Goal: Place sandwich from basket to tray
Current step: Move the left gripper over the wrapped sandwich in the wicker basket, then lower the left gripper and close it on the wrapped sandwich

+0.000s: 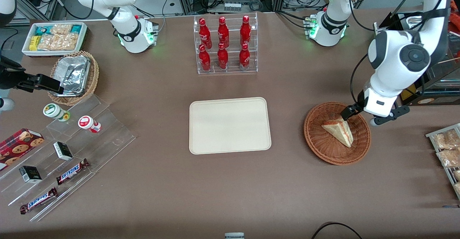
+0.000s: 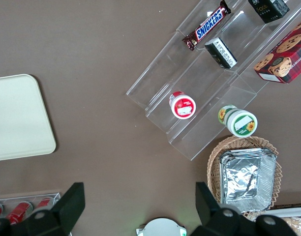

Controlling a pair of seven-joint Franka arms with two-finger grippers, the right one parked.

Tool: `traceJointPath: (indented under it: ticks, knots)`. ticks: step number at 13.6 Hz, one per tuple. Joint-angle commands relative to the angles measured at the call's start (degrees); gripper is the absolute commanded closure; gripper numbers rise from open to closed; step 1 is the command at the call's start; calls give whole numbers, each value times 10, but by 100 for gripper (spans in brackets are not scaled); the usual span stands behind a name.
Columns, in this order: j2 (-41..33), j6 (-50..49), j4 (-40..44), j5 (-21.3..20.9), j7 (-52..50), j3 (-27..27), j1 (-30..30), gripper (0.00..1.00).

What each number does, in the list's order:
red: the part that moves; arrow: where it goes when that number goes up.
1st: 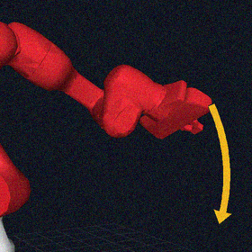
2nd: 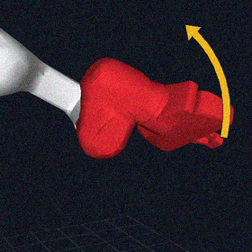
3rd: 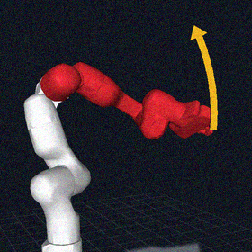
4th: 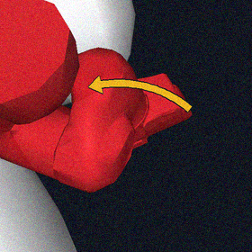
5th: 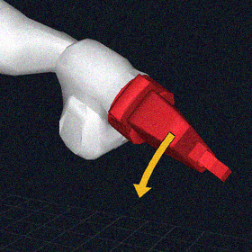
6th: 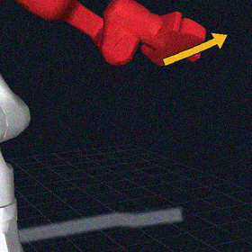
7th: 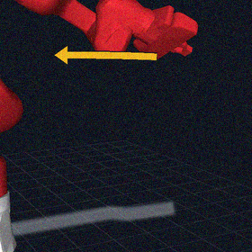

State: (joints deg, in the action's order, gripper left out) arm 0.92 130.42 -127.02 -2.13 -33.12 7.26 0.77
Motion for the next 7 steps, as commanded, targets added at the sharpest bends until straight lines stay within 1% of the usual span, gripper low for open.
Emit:
traceJointPath:
  ticks: [1,5,7]
  knots:
    - [14,30,-14,-4,-74,-1,-1,0]
    - [44,89,-26,-4,-128,-2,-2,0]
    - [52,105,-34,-4,-133,-2,-2,0]
